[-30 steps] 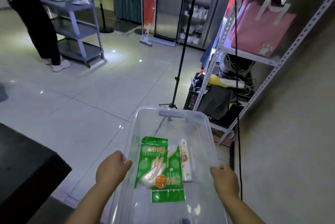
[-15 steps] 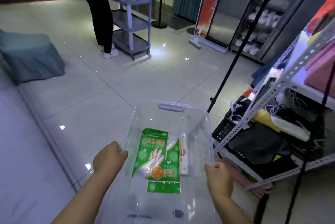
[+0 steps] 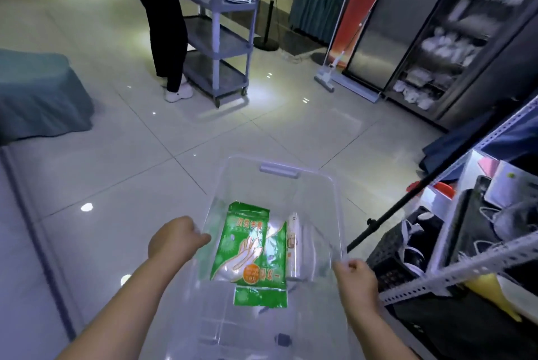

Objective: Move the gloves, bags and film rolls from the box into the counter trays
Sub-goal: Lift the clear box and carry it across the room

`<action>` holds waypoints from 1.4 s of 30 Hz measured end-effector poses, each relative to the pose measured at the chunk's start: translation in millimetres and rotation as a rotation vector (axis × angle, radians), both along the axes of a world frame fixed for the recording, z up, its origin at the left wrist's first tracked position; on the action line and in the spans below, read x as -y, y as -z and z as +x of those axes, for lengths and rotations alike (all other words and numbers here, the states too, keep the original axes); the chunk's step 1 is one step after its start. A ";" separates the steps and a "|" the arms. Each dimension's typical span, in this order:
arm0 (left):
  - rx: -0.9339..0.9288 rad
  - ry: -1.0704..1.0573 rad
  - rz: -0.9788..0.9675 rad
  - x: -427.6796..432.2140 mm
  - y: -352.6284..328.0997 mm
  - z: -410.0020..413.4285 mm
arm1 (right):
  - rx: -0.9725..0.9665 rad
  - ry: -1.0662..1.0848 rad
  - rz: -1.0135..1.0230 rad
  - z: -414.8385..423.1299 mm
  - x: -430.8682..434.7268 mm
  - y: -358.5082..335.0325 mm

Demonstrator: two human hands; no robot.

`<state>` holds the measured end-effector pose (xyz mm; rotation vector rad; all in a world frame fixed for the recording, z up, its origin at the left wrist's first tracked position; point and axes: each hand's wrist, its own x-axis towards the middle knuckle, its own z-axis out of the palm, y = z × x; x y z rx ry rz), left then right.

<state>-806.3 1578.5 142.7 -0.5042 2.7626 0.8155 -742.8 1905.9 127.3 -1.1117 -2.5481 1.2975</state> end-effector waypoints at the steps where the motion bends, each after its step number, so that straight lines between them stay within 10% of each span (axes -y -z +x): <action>1: -0.011 0.003 -0.003 3.2 -3.6 -20.2 | -0.015 -0.004 -0.005 -20.4 1.6 -2.1; 21: -0.030 0.165 -0.107 -42.8 -13.7 -432.8 | -0.064 0.085 -0.059 -430.4 -47.4 25.4; 42: 0.050 0.502 0.047 -290.6 -6.4 -852.6 | -0.067 0.438 0.005 -736.7 -254.4 12.0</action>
